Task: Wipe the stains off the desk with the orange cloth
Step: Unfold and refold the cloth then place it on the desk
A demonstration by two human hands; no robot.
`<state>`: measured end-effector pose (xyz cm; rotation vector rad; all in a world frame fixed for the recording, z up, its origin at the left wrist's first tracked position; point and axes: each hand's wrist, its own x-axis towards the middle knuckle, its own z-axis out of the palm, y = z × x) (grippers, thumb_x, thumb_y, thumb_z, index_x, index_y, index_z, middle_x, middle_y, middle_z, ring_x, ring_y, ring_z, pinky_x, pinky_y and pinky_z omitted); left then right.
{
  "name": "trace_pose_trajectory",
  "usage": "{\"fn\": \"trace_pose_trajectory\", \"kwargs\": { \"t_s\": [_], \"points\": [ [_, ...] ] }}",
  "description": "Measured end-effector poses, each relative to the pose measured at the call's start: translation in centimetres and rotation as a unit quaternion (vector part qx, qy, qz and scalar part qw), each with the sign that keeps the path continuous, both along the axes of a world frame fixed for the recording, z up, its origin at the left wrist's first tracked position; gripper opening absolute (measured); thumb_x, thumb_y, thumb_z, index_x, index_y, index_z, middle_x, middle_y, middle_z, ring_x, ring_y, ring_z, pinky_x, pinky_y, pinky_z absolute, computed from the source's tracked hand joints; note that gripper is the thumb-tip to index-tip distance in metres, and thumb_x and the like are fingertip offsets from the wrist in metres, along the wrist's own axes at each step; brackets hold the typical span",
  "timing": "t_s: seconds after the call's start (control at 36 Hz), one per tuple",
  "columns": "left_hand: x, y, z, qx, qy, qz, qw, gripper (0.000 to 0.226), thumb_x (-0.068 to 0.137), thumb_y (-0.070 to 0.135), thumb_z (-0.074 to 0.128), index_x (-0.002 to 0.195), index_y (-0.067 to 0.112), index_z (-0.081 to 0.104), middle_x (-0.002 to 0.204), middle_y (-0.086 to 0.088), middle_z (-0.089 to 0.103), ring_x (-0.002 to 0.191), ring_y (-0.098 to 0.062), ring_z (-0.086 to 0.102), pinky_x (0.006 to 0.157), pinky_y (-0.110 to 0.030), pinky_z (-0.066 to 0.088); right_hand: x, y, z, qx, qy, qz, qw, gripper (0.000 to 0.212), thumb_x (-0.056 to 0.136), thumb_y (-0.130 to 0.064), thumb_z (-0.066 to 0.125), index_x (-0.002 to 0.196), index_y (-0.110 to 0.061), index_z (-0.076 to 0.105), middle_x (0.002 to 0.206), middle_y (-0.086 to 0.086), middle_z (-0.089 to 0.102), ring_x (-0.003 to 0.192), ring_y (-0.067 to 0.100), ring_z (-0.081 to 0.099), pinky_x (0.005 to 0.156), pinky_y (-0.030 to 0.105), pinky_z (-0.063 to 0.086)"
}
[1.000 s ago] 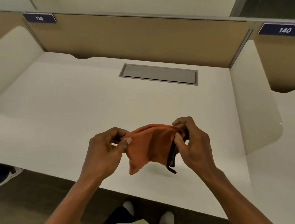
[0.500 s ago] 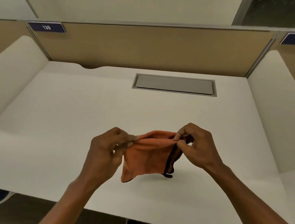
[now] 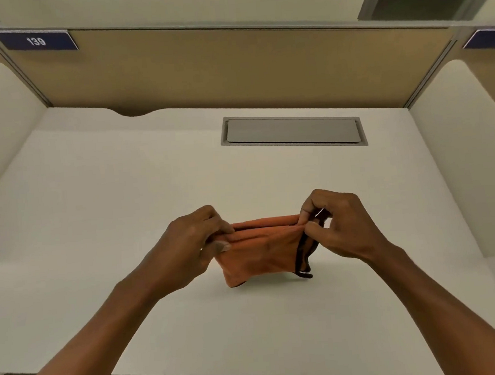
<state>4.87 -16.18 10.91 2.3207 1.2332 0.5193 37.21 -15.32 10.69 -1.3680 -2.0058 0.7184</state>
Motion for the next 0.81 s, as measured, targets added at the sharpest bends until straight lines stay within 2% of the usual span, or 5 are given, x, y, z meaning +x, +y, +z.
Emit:
{"fn": "trace_pose_trajectory", "kwargs": {
  "t_s": [0.22,0.33,0.56,0.69,0.81],
  "points": [
    [-0.4,0.3,0.4,-0.009,0.024,0.000,1.000,0.019,0.095,0.022,0.081,0.114,0.024,0.079,0.100,0.014,0.060,0.079,-0.008,0.064,0.072,-0.034,0.058,0.1,-1.2,0.0,0.028,-0.155,0.033,0.987,0.025,0.083,-0.020,0.053,0.096,-0.039,0.063,0.097,-0.017,0.059,0.078,0.010,0.059,0.064,0.034,0.051],
    [0.6,0.2,0.8,-0.013,0.044,-0.009,0.999,0.020,0.093,0.027,0.083,0.113,0.024,0.081,0.096,0.015,0.056,0.078,-0.008,0.061,0.072,-0.033,0.057,0.5,-1.2,-0.1,0.009,-0.123,0.035,0.992,0.021,0.083,-0.015,0.057,0.084,-0.034,0.066,0.092,-0.016,0.059,0.075,0.008,0.057,0.062,0.028,0.048],
    [2.2,-0.5,1.5,0.007,0.086,-0.025,0.996,0.025,0.083,0.041,0.089,0.100,0.023,0.084,0.088,0.014,0.054,0.068,-0.011,0.057,0.061,-0.035,0.055,1.5,-0.6,0.7,-0.015,-0.114,0.053,0.992,0.009,0.072,-0.019,0.064,0.074,-0.026,0.068,0.083,-0.012,0.062,0.073,0.010,0.062,0.064,0.037,0.057],
    [2.8,-0.6,2.3,0.027,0.109,-0.050,0.992,0.029,0.079,0.042,0.093,0.094,0.020,0.082,0.087,0.013,0.052,0.061,-0.013,0.052,0.054,-0.019,0.036,2.5,0.3,1.0,-0.013,-0.168,0.101,0.981,0.022,0.069,-0.023,0.079,0.079,-0.031,0.061,0.090,-0.012,0.057,0.074,0.009,0.059,0.066,0.033,0.054],
    [3.1,-0.3,3.3,0.057,0.144,-0.068,0.986,0.027,0.078,0.039,0.094,0.090,0.020,0.080,0.087,0.009,0.055,0.059,-0.016,0.051,0.053,-0.024,0.035,2.8,0.9,1.1,-0.032,-0.199,0.107,0.974,0.029,0.074,-0.029,0.084,0.077,-0.032,0.056,0.089,-0.012,0.053,0.077,0.010,0.053,0.066,0.026,0.046]
  ]
}}
